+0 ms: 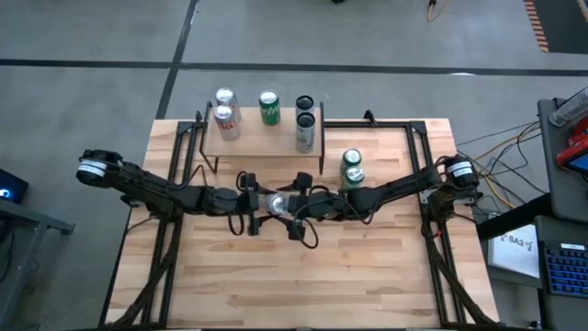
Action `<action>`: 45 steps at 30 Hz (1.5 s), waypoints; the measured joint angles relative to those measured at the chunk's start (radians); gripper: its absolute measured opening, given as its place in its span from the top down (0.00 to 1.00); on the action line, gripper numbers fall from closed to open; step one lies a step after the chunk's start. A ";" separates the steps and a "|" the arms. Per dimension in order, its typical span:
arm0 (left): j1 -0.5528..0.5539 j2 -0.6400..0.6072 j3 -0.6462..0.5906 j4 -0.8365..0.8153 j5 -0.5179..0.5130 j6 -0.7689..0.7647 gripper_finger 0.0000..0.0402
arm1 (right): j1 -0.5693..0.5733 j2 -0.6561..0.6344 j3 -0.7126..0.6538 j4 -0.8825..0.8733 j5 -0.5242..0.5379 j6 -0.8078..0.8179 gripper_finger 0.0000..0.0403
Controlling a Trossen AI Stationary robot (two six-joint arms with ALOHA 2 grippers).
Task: Place canned beverage on shelf
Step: Put the red-silver soda can aligned with the other red-silver soda cans on the shelf
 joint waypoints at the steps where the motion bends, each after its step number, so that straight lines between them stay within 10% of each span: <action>1: 0.000 -0.003 -0.006 0.020 -0.001 -0.001 0.26 | 0.000 -0.010 0.001 -0.001 -0.001 -0.011 0.09; 22: -0.019 -0.277 -0.149 0.165 -0.011 0.030 0.26 | 0.002 -0.177 0.001 0.039 -0.003 -0.089 0.09; 45: -0.024 -0.401 -0.196 0.198 -0.035 0.030 0.26 | -0.005 0.040 -0.018 0.479 -0.003 -0.059 0.09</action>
